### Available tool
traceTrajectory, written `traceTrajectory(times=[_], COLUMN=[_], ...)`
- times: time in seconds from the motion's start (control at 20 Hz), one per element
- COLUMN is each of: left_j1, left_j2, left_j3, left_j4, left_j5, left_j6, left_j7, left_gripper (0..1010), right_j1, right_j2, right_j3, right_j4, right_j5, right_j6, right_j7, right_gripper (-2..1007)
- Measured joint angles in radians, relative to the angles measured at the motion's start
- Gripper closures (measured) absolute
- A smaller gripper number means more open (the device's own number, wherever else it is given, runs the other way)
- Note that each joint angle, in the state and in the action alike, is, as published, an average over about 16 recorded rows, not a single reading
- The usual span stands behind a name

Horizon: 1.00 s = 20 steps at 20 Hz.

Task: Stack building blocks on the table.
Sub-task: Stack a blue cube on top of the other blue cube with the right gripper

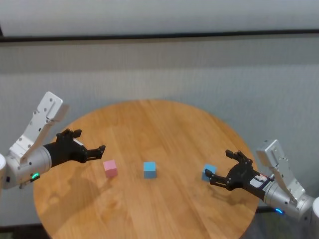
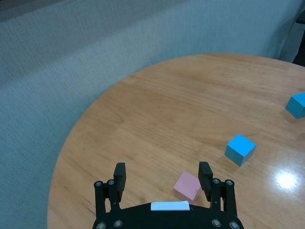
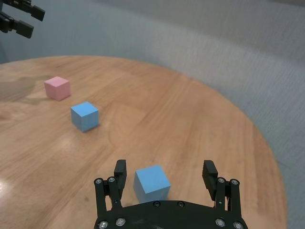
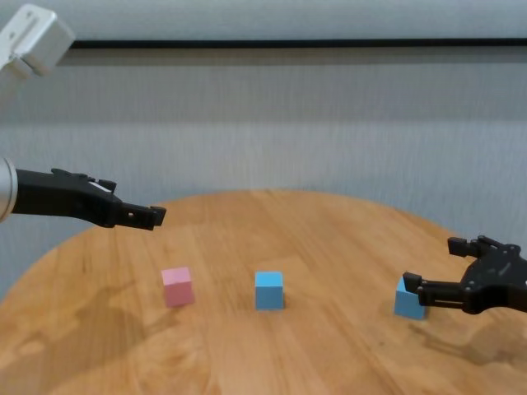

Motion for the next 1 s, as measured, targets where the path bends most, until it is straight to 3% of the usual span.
traceTrajectory(times=[1.0], left_j1=[0.000], left_j2=[0.000], left_j3=[0.000], left_j4=[0.000], left_j5=[0.000], left_j6=[0.000], left_j7=[0.000], left_gripper=[10], right_j1=[0.024], right_j2=[-0.048], right_j3=[0.017], right_j4=[0.049], right_j5=[-0.045], right_j6=[0.050], right_j7=[0.006], right_gripper=[0])
